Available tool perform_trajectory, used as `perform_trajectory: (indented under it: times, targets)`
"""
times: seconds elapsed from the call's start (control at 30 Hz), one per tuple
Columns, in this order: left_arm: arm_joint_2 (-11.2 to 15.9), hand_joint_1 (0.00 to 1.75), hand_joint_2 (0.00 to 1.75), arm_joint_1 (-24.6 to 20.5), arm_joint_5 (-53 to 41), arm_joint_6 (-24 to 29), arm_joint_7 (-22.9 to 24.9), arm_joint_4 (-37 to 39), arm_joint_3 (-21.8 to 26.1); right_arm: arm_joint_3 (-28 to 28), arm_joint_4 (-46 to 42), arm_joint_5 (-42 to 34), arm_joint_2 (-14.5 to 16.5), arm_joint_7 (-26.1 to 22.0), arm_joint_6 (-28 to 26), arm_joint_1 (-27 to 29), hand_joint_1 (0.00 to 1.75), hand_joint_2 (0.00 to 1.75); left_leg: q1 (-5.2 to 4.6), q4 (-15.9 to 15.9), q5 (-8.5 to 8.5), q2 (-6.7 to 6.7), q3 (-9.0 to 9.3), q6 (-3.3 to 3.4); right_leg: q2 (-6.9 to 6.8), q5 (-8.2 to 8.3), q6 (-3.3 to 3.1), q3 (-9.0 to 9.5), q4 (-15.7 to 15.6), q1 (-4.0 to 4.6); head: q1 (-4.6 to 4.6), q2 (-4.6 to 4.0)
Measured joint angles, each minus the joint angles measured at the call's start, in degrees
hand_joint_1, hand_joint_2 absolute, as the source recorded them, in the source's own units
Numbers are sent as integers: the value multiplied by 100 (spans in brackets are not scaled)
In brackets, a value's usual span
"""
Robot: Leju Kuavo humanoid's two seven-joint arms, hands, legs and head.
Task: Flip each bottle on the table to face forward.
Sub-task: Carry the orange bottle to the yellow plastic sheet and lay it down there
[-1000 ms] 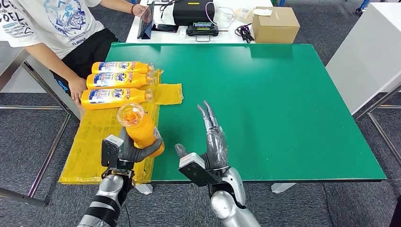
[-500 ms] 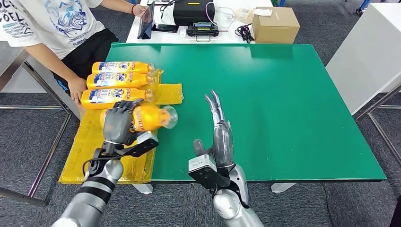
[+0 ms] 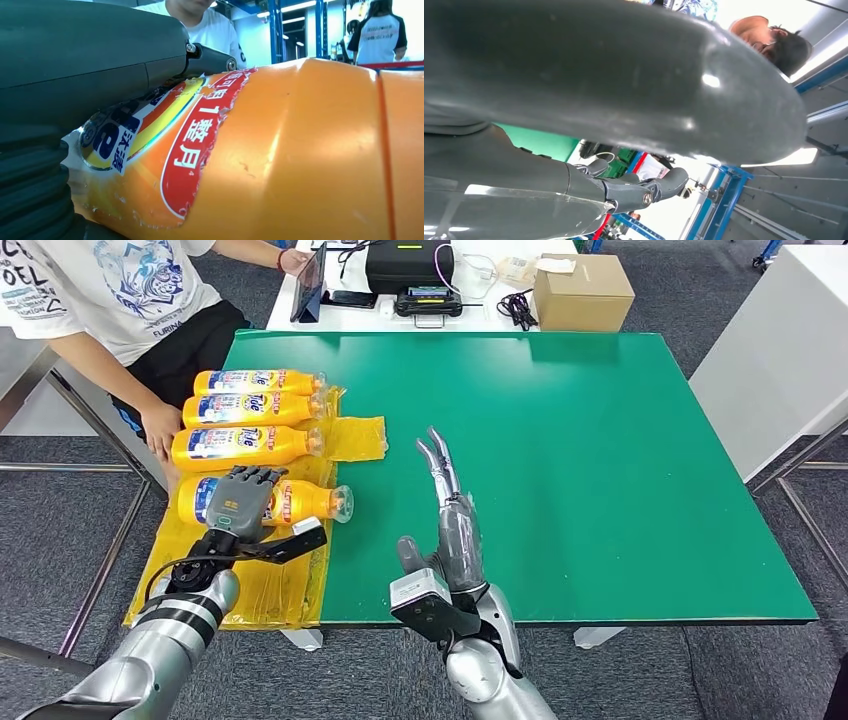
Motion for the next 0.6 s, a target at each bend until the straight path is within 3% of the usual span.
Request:
perform_trajectory:
  times: [0.17,0.47,0.6]
  targets:
    - [37,175,175,-68,-45,-53,49,204,-4,4,0,4,0,11,16,-4,0,0,0,0,0,0,0,0,0,0,0,0,0,0,0,0]
    - [134,175,175,-206,354,-1070,-64,470,7,4,23,15,2,111,230,-17,0,0,1,0,0,0,0,0,0,0,0,0,1,1,-1,0]
    - [183,175,175,-295,347,-1246,-13,534,7,4,62,-14,6,117,290,-26,0,0,0,0,0,0,0,0,0,0,0,1,1,0,0,0]
